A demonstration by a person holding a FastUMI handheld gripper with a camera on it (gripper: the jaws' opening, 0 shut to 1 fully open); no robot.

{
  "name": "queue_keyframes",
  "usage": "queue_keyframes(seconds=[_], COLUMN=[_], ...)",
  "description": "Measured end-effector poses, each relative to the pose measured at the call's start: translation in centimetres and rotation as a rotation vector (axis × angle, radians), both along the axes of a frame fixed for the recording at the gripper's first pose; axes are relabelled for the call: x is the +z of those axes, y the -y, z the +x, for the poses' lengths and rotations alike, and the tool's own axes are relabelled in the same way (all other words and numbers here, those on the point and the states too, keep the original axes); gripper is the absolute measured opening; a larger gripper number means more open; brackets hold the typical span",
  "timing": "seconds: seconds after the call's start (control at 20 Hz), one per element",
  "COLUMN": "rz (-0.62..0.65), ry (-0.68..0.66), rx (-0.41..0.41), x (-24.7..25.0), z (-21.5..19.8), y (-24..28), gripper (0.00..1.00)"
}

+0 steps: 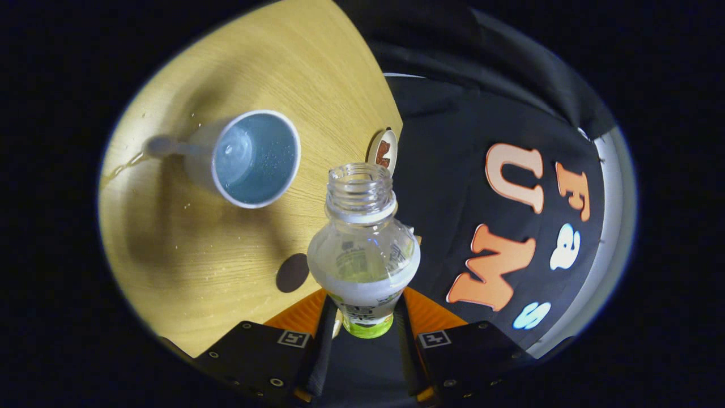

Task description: Take the bottle from table, then pour the juice into the cup, finally place the bottle on the coaster

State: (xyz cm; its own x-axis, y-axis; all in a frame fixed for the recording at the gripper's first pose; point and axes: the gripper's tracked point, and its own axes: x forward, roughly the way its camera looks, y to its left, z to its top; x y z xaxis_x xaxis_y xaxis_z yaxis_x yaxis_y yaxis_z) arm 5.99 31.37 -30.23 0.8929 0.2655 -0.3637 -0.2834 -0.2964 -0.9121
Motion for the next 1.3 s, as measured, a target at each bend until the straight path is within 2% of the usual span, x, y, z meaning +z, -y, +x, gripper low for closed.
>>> queue_keyframes(seconds=[0.15, 0.35, 0.6, 0.95, 1.15, 1.3], rz=[0.165, 0.348, 0.677, 1.067, 1.185, 1.245], ry=[-0.101, -0.194, -0.427, -0.6, -0.647, -0.682], rx=[-0.081, -0.119, -0.329, -0.596, -0.683, -0.715], x=[-0.5, 0.3, 0.5, 0.7, -0.5, -2.1], z=[-1.1, -2.0, -1.4, 4.1, 7.2, 9.8], y=[0.5, 0.8, 2.6, 6.1, 7.5, 7.3], gripper=[0.55, 0.55, 0.55, 0.55, 0.55, 0.55])
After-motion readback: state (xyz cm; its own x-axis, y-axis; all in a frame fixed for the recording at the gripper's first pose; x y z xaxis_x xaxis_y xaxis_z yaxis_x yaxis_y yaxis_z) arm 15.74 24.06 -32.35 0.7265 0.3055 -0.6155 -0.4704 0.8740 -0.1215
